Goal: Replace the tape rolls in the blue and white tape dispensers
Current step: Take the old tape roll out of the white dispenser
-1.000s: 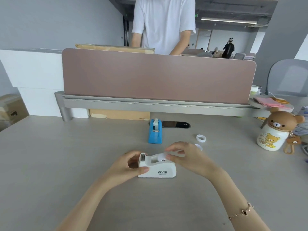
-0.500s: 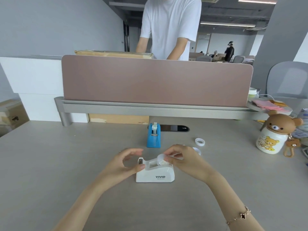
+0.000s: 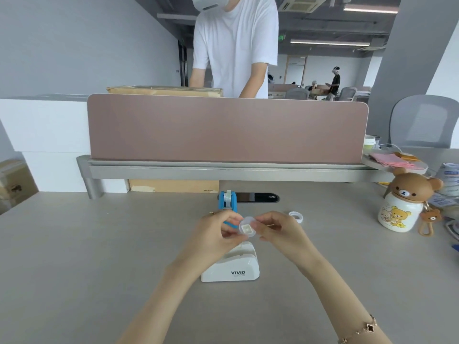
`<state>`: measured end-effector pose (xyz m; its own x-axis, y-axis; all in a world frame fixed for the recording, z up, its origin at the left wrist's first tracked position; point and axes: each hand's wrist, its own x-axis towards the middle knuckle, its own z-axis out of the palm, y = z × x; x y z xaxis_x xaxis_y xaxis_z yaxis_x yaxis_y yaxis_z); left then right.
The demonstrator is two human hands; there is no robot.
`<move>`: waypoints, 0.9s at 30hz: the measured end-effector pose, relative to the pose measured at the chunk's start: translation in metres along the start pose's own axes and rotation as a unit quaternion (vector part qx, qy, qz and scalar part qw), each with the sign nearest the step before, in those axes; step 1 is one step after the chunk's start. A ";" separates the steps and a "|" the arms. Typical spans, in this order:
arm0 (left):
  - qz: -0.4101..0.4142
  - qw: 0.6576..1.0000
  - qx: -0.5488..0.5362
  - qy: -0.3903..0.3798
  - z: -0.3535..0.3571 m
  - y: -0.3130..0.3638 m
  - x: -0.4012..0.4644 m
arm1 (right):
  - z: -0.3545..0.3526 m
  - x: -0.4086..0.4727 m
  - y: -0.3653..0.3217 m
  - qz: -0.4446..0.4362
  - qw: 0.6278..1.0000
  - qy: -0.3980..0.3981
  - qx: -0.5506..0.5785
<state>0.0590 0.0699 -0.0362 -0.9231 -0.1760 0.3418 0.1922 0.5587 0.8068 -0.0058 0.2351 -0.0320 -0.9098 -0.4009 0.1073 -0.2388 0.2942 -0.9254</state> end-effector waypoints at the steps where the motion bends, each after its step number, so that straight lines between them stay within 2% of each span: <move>1: 0.002 1.000 0.003 0.009 0.002 -0.001 -0.001 | 0.002 0.000 -0.001 0.004 1.000 -0.001 0.007; 5: 0.000 0.997 -0.005 0.077 0.008 -0.001 -0.003 | 0.009 0.001 -0.001 0.010 1.000 0.011 0.026; 8: 0.007 0.995 -0.002 0.097 0.011 -0.002 -0.002 | 0.011 0.001 0.000 0.018 0.999 0.031 0.037; 15: 0.029 0.997 0.017 0.074 0.012 -0.010 -0.003 | 0.012 0.003 0.003 0.036 0.996 0.043 0.073; 23: 0.057 0.991 0.113 0.035 0.009 -0.018 -0.004 | 0.013 0.001 0.002 0.036 0.995 0.046 0.080; 27: 0.085 0.984 0.149 0.051 0.009 -0.016 -0.006 | 0.014 0.000 0.002 0.039 0.995 0.044 0.080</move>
<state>0.0586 0.0691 -0.0550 -0.8448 -0.1310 0.5188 0.2215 0.7970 0.5619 -0.0021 0.2238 -0.0386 -0.9515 -0.3020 0.0580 -0.1155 0.1762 -0.9776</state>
